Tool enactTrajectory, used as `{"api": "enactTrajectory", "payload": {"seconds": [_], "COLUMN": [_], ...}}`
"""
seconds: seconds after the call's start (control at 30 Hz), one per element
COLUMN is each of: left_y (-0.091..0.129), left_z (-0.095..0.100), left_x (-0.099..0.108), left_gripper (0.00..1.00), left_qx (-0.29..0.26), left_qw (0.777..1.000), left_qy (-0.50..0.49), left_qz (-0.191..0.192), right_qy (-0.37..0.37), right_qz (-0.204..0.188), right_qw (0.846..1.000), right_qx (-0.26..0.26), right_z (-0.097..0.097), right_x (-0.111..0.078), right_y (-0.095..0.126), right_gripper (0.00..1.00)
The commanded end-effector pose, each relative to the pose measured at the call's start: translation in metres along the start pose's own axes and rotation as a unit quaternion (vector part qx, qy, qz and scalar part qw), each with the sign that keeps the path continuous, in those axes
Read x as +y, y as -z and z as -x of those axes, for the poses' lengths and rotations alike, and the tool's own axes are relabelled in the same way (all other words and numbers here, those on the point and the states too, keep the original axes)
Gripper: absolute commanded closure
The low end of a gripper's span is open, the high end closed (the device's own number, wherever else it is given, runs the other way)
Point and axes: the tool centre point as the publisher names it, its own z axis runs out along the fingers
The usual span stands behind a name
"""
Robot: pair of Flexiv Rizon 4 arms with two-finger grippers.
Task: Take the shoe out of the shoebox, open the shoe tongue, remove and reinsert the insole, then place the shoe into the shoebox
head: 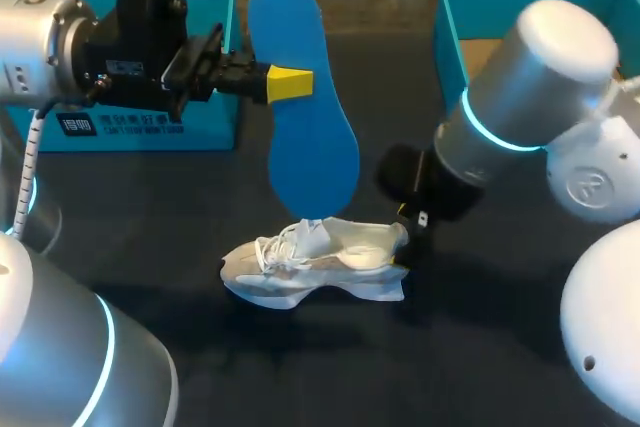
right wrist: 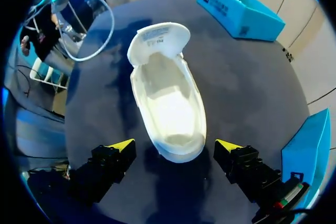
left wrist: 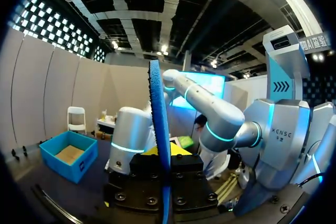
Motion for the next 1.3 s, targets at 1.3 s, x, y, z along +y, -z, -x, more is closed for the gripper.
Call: {"api": "enactTrajectory", "payload": {"seconds": [1.3], "left_y": [-0.002], "left_z": [0.001], "left_x": [0.001], "left_gripper": [1.0], "left_qx": [0.0], "left_qw": [1.0], "left_qy": [0.0], "left_qz": [-0.001], "right_qy": [0.086], "right_qz": [-0.127], "right_qw": [0.988], "right_qx": [-0.025], "right_z": [0.04], "right_x": [0.055], "right_y": [-0.043], "right_gripper": [0.0]}}
